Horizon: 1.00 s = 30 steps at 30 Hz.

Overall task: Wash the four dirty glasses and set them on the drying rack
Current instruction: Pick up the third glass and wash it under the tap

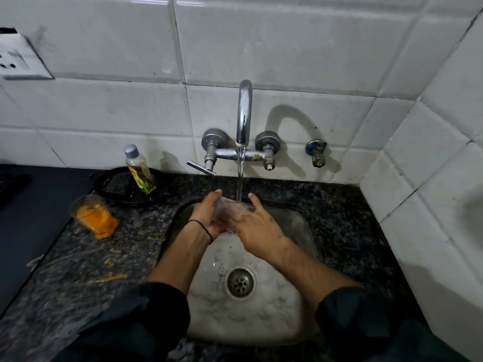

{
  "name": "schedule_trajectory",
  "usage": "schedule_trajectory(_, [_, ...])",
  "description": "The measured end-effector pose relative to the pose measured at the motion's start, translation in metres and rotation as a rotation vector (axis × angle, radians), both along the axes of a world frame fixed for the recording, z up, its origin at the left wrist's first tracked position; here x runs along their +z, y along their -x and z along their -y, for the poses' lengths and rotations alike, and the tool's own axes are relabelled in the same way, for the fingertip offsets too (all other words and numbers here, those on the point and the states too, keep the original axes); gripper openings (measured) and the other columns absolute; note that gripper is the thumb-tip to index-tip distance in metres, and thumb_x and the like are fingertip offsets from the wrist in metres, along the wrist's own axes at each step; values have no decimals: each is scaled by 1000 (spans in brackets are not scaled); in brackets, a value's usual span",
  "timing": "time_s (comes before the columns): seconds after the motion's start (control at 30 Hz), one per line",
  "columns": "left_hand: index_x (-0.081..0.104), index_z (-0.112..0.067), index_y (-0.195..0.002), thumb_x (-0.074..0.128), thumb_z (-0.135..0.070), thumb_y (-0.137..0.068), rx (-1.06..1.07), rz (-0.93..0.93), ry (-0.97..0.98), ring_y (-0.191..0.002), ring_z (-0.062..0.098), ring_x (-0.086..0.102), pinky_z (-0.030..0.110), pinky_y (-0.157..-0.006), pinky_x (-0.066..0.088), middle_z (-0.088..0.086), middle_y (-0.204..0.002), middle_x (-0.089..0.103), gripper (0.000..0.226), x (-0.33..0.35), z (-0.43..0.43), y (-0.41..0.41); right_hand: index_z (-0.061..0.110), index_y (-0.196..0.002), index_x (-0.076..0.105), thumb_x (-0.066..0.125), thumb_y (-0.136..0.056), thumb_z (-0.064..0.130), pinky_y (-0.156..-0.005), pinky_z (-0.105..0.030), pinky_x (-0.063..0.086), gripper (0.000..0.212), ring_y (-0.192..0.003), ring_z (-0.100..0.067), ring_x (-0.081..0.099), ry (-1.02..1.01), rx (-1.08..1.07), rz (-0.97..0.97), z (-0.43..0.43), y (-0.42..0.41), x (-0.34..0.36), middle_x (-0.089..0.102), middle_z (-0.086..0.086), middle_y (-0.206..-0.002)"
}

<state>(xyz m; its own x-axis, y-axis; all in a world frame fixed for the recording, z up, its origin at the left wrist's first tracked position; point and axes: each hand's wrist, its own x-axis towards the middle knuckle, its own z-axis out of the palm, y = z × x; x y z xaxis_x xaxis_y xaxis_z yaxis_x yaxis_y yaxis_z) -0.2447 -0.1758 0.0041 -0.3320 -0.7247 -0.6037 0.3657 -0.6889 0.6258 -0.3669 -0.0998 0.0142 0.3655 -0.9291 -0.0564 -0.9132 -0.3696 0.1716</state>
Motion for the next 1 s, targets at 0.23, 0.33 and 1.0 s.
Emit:
schedule_trajectory(0.23, [66,-4,-97,36,-32,-102,58,-287,-8,-66,24,70,28,-56,58,13,-79,73,42,-2,-17,-3,18,-102,80,74,-80,4,-91,-26,56,27,-95,-7,72,-239,-317,1186,-2,-4,27,78,4,-101])
schedule_trajectory(0.33, [64,-10,-96,35,-39,-102,-78,-125,-1,-65,20,66,34,-65,51,7,-72,72,42,-1,-30,-15,4,-104,78,73,-80,-6,-99,-40,55,27,-98,-20,73,-451,-268,1217,4,11,40,78,-10,-103])
schedule_trajectory(1.0, [71,-17,-111,26,-69,-97,-68,342,383,-97,18,71,31,-81,57,13,-109,74,71,21,-61,4,20,-81,55,57,-100,34,-70,-27,44,24,-78,-14,54,130,-655,1499,20,-40,26,54,-3,-93])
